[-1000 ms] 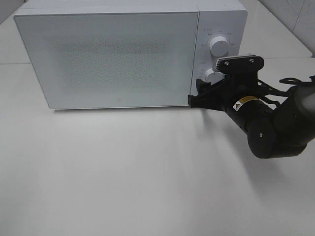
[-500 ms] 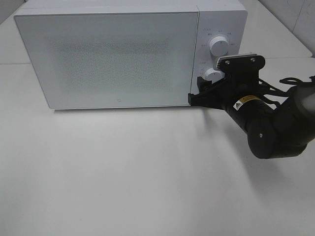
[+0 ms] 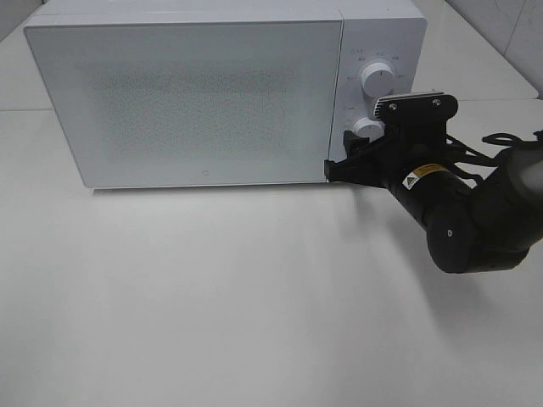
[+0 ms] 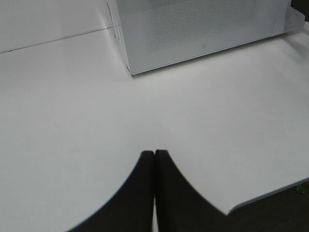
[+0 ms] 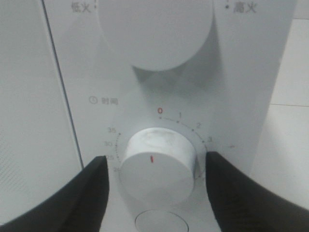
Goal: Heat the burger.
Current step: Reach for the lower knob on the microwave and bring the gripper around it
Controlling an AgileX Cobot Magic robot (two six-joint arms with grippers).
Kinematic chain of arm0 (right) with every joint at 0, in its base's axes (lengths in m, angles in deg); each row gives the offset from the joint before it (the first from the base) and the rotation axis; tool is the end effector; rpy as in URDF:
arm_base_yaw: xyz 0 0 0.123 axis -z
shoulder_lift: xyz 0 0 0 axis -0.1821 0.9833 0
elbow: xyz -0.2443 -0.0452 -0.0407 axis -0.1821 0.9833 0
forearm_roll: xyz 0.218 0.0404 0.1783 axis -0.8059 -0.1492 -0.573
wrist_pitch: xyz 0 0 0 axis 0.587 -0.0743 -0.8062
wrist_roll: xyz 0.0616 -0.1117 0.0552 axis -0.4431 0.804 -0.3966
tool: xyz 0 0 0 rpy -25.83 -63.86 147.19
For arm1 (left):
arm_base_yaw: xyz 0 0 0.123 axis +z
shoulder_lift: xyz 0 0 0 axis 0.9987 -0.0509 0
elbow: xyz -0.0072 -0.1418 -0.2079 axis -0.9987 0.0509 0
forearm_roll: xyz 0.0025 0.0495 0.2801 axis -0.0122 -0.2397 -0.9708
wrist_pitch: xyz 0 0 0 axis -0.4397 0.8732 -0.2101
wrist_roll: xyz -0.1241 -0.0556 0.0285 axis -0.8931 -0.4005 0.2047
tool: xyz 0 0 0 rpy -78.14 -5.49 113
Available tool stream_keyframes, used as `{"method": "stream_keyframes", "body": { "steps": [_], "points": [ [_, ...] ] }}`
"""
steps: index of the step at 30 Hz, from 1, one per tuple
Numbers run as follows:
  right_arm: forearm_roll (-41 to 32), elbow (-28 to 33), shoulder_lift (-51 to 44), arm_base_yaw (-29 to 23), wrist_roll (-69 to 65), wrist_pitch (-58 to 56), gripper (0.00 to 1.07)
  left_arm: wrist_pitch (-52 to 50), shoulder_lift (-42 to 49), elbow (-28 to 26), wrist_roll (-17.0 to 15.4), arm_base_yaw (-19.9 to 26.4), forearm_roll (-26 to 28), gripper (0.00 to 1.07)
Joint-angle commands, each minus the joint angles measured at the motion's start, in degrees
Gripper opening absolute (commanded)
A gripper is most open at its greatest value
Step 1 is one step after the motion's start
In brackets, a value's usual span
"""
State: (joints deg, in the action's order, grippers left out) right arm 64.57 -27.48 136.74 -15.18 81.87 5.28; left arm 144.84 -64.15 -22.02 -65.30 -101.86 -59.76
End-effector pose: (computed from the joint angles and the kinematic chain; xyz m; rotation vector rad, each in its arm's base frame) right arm 0.3587 0.1355 0.0373 -0.2356 1.6807 0.0959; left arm 0.0963 -0.0283 0.2734 0.3788 1.9929 -0.1164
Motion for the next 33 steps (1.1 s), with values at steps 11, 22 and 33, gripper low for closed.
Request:
{"method": "stream_keyframes", "body": {
  "steps": [11,22,33],
  "points": [
    [0.34,-1.09,-0.46,0.34,0.06,8.59,0.51,-0.86,1.15,0.17,-0.23,0.29,0.52,0.00],
    [0.34,-1.09,-0.46,0.34,-0.69,8.77,0.00,-0.86,1.15,0.17,-0.23,0.29,0.52,0.00],
    [0.34,-1.09,-0.46,0.34,-11.29,8.82,0.00,-0.86,1.15,0.17,-0.23,0.29,0.52,0.00]
  ]
}}
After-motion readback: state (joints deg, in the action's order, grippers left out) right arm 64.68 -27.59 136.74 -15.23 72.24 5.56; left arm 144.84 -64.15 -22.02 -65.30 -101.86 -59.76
